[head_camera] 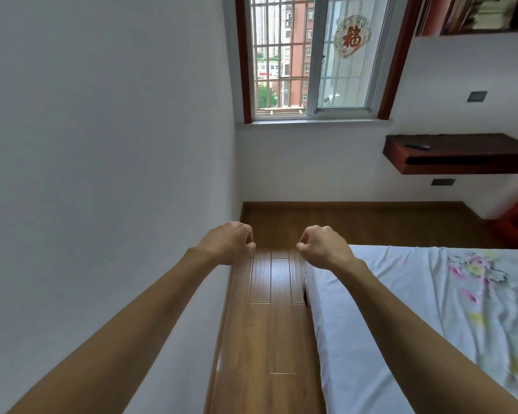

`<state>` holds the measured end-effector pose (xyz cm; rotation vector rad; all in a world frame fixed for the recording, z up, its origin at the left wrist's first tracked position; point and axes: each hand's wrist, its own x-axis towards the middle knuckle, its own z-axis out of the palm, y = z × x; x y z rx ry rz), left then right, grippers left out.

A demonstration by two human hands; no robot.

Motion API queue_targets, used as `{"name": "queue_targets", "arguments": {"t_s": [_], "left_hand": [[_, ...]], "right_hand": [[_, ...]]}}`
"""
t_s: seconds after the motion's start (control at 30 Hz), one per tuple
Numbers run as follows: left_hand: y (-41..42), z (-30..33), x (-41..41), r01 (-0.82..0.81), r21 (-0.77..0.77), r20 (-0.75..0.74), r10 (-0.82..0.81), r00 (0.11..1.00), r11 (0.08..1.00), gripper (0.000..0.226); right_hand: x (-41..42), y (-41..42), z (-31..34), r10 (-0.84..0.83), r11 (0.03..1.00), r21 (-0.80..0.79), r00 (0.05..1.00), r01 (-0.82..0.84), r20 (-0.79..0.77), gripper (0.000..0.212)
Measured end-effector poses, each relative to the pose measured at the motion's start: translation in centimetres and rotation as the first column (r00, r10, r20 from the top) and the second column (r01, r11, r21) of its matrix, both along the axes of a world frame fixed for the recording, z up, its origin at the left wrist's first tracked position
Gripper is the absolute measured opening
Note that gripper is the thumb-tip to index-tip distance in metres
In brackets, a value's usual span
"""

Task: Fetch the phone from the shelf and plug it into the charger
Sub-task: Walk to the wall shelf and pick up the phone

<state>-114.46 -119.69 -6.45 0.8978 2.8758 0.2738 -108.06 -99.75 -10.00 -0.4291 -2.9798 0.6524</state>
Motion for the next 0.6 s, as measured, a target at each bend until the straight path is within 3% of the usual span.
{"name": "queue_targets", "arguments": {"t_s": [0.6], "left_hand": [[11.3, -1.9, -23.8, 0.126, 0.063, -0.022, -0.125, 0.992, 0.99, 0.021]], "right_hand": [[-20.8, 9.7, -0.1, -0.137, 0.99, 0.048, 0.99, 0.136, 0.03, 0.024]]}}
